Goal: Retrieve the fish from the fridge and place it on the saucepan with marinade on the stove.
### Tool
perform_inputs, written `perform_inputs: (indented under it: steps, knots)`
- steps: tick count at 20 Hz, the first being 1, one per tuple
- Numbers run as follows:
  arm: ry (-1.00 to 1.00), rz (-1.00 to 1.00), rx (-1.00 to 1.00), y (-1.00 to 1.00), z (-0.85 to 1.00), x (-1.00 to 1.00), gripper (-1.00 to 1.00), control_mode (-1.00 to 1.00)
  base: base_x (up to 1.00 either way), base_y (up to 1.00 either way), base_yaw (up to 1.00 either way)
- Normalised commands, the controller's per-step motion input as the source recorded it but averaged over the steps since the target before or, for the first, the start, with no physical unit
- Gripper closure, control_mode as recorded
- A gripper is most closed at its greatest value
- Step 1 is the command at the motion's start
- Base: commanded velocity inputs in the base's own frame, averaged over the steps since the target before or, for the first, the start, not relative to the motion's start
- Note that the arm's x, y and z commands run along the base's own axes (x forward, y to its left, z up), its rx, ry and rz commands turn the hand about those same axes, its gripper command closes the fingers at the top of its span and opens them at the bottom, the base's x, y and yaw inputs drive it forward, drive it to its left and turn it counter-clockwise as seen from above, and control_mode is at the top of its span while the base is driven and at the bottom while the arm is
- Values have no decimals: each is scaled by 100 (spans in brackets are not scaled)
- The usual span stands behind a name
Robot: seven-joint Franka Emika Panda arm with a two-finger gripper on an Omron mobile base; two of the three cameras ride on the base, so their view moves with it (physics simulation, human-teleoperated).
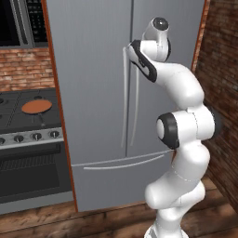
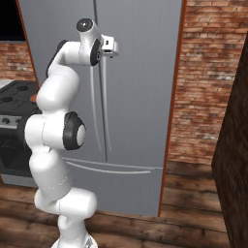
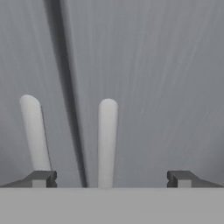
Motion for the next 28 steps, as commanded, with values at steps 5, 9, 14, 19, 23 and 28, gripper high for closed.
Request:
perform_inputs:
  steps: [5, 9, 14, 19, 23, 28]
  knots:
    - [-6, 0, 0, 0, -20, 24, -100, -100, 0, 0, 0]
    - [-4, 0, 0, 0, -20, 29, -100, -100, 0, 0, 0]
    - [-1, 0, 0, 0, -23, 30, -100, -100, 0, 0, 0]
    - [0, 0, 0, 0, -16, 25, -100, -100, 0, 0, 0]
    - [0, 0, 0, 0, -1, 19, -100, -100, 0, 0, 0]
    - [0, 0, 0, 0, 0, 20, -100, -100, 0, 0, 0]
